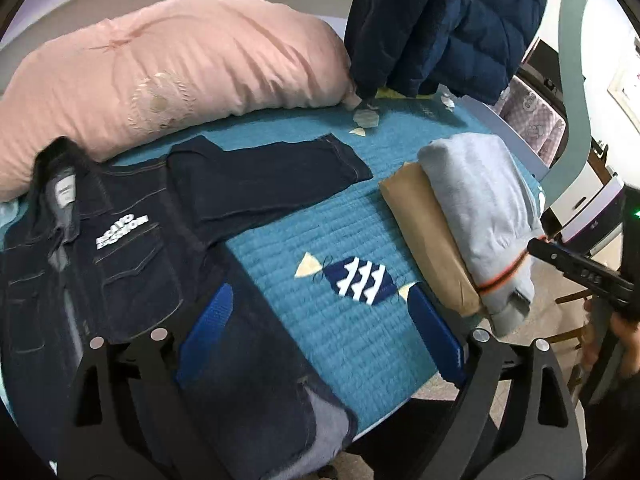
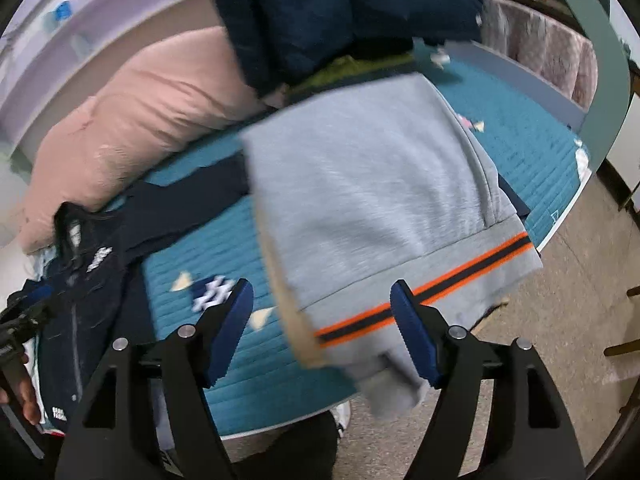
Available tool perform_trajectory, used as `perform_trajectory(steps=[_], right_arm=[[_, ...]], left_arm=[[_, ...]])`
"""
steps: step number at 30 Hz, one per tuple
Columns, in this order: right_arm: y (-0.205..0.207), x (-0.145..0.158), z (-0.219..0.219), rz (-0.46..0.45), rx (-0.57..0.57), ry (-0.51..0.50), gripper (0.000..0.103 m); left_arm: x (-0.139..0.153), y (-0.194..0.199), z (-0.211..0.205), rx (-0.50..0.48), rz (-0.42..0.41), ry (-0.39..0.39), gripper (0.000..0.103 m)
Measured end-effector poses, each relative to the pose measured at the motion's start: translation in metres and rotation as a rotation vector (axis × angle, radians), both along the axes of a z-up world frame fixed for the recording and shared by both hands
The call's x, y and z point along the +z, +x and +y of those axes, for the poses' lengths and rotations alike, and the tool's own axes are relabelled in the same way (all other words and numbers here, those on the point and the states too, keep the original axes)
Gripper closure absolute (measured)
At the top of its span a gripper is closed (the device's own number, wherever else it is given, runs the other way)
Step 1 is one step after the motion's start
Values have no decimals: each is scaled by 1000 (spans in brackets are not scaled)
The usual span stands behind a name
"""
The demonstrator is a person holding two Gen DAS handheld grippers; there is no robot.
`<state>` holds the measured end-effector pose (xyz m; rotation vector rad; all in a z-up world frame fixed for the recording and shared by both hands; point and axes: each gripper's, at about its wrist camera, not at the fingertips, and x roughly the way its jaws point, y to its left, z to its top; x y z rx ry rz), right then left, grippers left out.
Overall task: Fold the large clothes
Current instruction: 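Open both tools and pull them back from the stacked sweatshirt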
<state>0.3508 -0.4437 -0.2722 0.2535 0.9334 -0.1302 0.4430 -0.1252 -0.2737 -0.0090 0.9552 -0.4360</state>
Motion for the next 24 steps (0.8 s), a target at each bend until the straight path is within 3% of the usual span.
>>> perform_trajectory(steps=[4,6,12,17,24], right_arm=[[-22,24,44,-30,51,-24,26],[-36,35,68,-32,82,-44,18],[-84,73,124,-95,156,-71,17],[-133,101,161,-151,194,-99,9],[-199,134,202,-242,261,-116,8]], left_arm=[[14,-31,13,23,-20,-24,12],[22,-48,21,40,-39,-32,11],[58,-116,55,132,-141,-19,5],[83,-166,86,225,-211,-8,5],[120,-246,119,318,-309,-1,5]])
